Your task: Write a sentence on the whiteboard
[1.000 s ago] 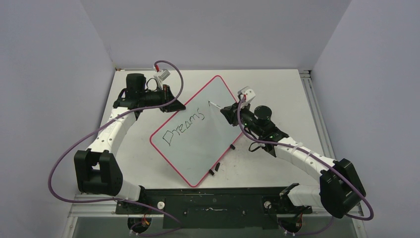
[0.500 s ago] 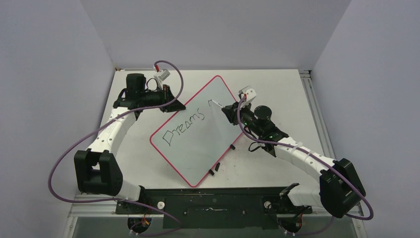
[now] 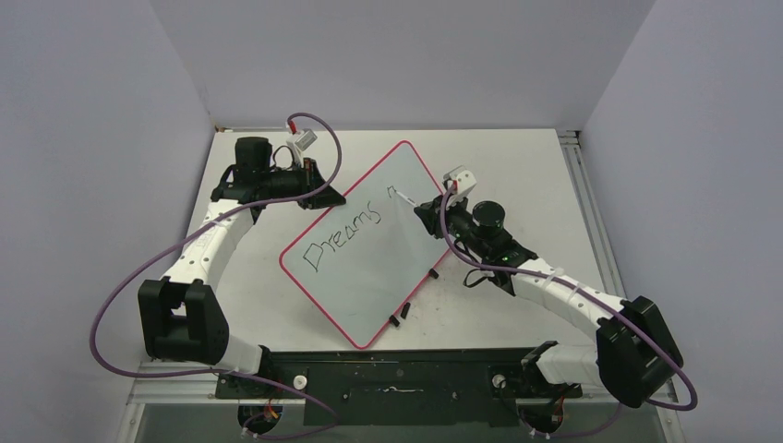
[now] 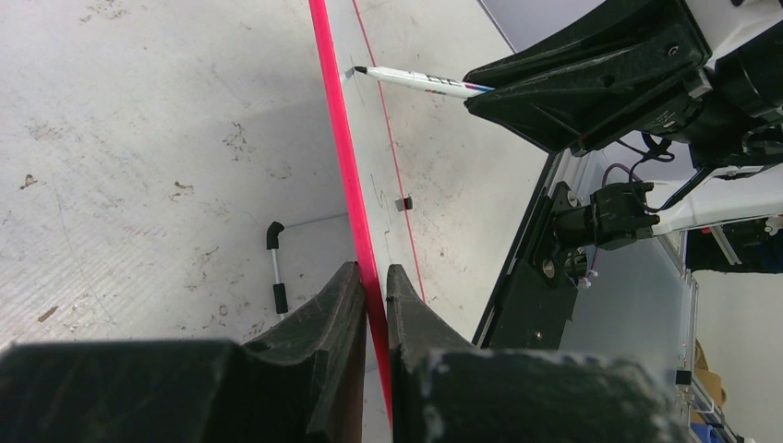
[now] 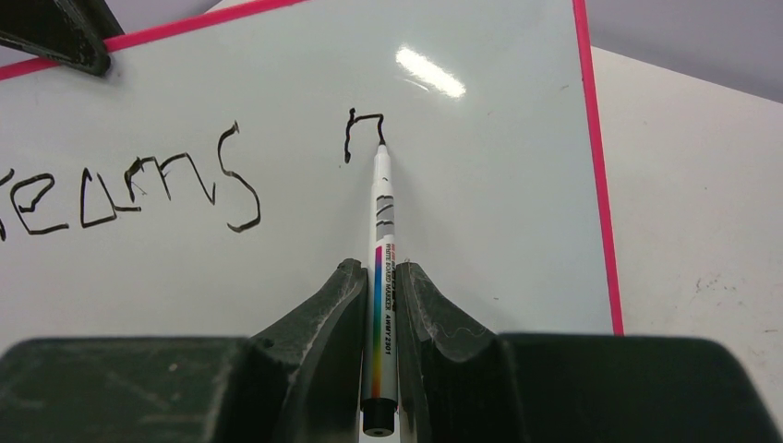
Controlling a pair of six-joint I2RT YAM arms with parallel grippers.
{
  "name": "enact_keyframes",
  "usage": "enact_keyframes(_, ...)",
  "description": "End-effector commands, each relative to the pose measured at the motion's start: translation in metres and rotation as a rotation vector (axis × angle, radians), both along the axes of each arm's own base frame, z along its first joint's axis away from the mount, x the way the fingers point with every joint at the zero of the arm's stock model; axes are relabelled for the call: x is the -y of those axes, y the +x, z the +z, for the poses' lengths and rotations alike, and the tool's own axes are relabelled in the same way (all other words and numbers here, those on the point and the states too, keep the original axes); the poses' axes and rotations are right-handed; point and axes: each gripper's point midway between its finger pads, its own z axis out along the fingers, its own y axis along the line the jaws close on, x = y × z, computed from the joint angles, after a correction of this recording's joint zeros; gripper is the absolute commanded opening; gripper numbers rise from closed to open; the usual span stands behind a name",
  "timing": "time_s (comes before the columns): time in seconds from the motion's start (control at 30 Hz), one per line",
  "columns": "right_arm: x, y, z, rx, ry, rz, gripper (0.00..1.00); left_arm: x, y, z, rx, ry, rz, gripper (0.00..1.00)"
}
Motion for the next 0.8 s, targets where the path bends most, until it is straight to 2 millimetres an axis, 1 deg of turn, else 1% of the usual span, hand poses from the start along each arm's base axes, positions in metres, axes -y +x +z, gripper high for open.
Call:
enact_keyframes(0.0, 0.004, -0.008, -0.003, 0.003, -0.019, -0.005, 0.05, 0.005, -0.018, 0.003, -0.009, -0.031, -0.071, 0.00)
enact_keyframes(0.13, 0.007, -0.009, -0.003, 0.005, -0.023, -0.014, 0.05, 0.005, -0.017, 0.003, -0.010, -0.033, -0.070, 0.00)
enact_keyframes(0.2, 0.007, -0.009, 0.001, 0.013, -0.015, -0.015, 0.05, 0.005, -0.017, 0.003, -0.010, -0.034, -0.070, 0.00)
enact_keyframes(0.4, 0.010, -0.012, 0.033, 0.074, 0.060, -0.034, 0.05, 0.005, -0.017, 0.002, -0.011, -0.034, -0.069, 0.00)
enact_keyframes(0.53, 0.012, -0.011, 0.047, 0.105, 0.089, -0.045, 0.05, 0.005, -0.017, 0.003, -0.011, -0.034, -0.068, 0.00)
enact_keyframes(0.6, 0.011, -0.009, 0.048, 0.110, 0.086, -0.048, 0.05, 0.004, -0.017, 0.002, -0.013, -0.034, -0.067, 0.00)
enact_keyframes(0.77, 0.005, -0.004, 0.042, 0.100, 0.075, -0.036, 0.05, 0.004, -0.017, 0.003, -0.013, -0.035, -0.068, 0.00)
